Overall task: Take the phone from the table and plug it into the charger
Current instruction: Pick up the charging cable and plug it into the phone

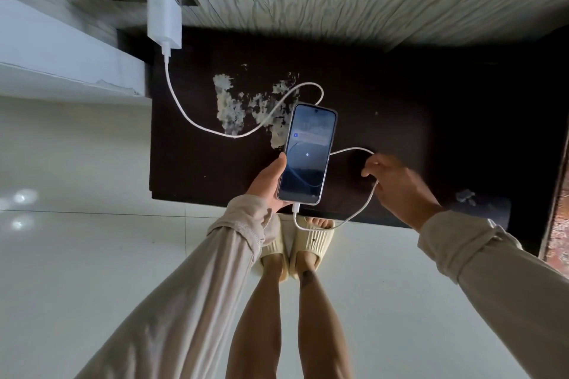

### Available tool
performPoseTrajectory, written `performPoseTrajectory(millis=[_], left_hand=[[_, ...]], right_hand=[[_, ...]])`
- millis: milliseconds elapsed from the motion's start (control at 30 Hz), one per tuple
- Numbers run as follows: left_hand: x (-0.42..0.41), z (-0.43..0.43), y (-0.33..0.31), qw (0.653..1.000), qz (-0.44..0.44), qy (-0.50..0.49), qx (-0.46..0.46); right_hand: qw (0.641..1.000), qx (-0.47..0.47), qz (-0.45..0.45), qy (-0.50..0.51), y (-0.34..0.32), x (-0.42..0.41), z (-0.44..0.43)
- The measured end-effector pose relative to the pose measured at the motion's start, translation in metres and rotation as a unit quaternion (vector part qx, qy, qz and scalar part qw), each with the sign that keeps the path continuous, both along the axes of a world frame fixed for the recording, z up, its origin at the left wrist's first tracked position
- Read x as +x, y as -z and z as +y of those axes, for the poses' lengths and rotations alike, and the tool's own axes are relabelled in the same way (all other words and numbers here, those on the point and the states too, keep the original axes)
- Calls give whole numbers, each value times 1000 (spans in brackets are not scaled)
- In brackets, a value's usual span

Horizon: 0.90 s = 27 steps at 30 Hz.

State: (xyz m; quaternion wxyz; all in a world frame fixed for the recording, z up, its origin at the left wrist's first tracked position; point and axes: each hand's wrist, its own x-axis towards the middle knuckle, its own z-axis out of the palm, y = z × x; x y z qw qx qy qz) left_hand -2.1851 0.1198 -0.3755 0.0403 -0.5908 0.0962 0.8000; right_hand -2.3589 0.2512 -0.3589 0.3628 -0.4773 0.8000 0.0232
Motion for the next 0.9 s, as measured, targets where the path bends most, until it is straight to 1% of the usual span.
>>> performPoseTrajectory(millis=[167,267,300,333,400,433,467,533,733,767,900], left_hand=[[-9,3,8,999,-4,-46,-20],[-9,1,11,994,-48,-77,-59],[-10,0,10,991,-84,-60,-85],[-12,-2,9,985,-122,-19,-119],[-15,-2,7,960,-180,101,-187],[-16,-1,5,942,-200,154,-219],[-17,0,1,927,-213,185,-249],[-18,1,-6,911,-214,207,-285],[-11,-2,-16,878,-206,268,-339],[-9,-3,-18,876,-204,277,-338],[4,-1,-25,890,-197,306,-276]], right_hand=[[1000,-13,22,-14,5,-2,5],[999,-18,23,-19,6,-4,6],[999,-19,23,-21,7,-4,6],[999,-16,21,-21,6,-3,6],[1000,-10,20,-17,6,-2,6],[1000,-9,19,-16,6,-1,7],[1000,-1,18,-16,5,0,6],[1000,16,13,-18,2,3,7],[998,59,-32,20,-5,7,11],[997,63,-33,18,-7,8,12],[996,70,-54,19,-12,10,18]])
